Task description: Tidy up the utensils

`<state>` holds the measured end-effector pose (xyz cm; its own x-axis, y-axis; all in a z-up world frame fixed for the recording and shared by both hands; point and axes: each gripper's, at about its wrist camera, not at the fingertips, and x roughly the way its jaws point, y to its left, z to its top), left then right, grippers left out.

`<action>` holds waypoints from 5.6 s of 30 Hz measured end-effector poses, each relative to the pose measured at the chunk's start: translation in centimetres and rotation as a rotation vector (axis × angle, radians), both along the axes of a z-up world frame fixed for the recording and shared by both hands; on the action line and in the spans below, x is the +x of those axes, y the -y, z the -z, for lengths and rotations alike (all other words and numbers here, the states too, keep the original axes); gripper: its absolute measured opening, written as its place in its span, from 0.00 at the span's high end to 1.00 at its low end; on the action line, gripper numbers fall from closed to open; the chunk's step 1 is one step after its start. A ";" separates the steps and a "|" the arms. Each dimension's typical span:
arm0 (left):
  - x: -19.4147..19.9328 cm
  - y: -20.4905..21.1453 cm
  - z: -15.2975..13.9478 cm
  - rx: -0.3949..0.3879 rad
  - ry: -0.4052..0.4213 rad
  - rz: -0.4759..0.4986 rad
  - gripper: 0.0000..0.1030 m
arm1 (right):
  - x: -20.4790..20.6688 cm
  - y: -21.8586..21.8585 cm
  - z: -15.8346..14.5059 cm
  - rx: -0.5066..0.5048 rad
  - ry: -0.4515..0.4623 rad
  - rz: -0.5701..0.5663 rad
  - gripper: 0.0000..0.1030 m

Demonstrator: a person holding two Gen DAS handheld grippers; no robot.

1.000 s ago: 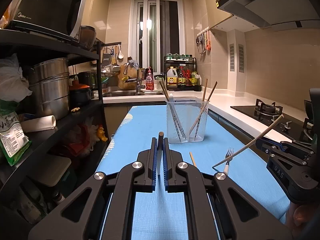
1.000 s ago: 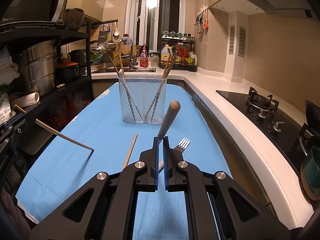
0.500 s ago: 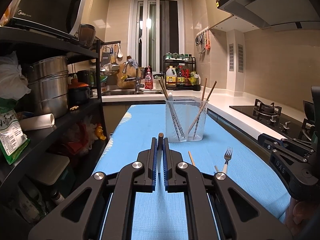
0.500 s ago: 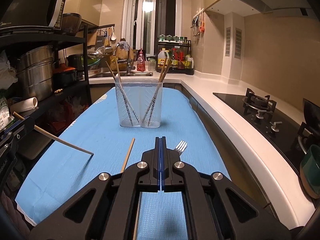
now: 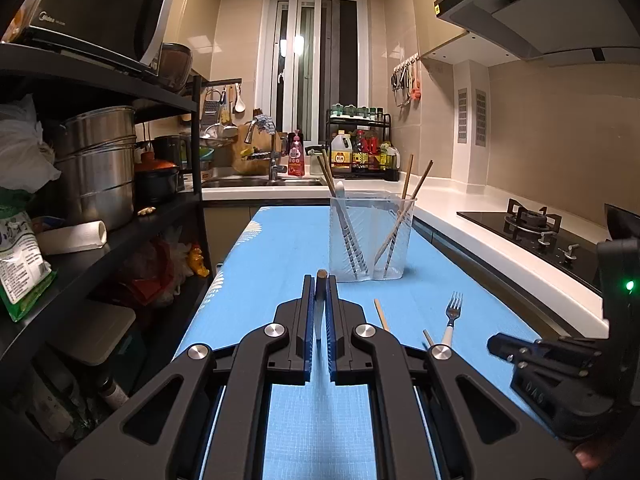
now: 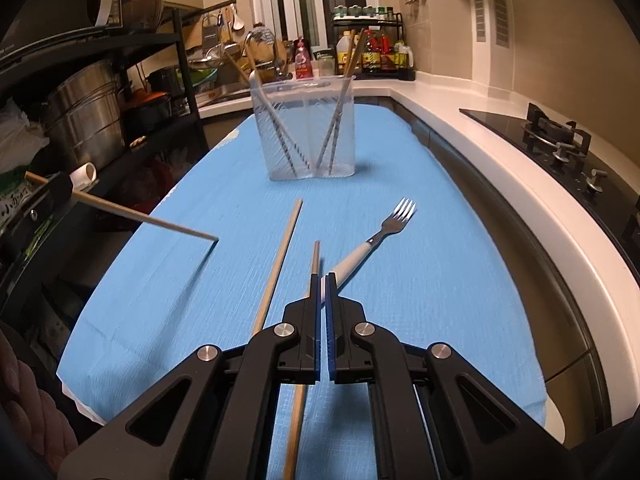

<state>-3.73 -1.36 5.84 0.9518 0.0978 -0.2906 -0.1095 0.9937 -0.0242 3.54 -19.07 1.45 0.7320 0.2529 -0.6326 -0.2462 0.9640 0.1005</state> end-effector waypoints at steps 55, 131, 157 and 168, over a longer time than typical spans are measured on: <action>0.4 -1.8 1.3 -0.063 -0.019 -0.023 0.95 | -6.6 -2.5 6.5 -0.055 -0.007 0.047 0.91; 26.4 1.0 -17.4 -0.018 0.023 0.178 0.95 | 22.3 -4.2 -22.6 -0.053 0.158 -0.038 0.95; 26.7 0.4 -13.6 -0.044 -0.225 0.086 0.66 | 18.7 -1.3 -20.2 -0.014 0.130 0.054 0.62; 14.8 -0.5 -6.6 -0.072 -0.193 0.071 0.80 | 8.0 1.7 -10.7 0.066 0.070 0.135 0.82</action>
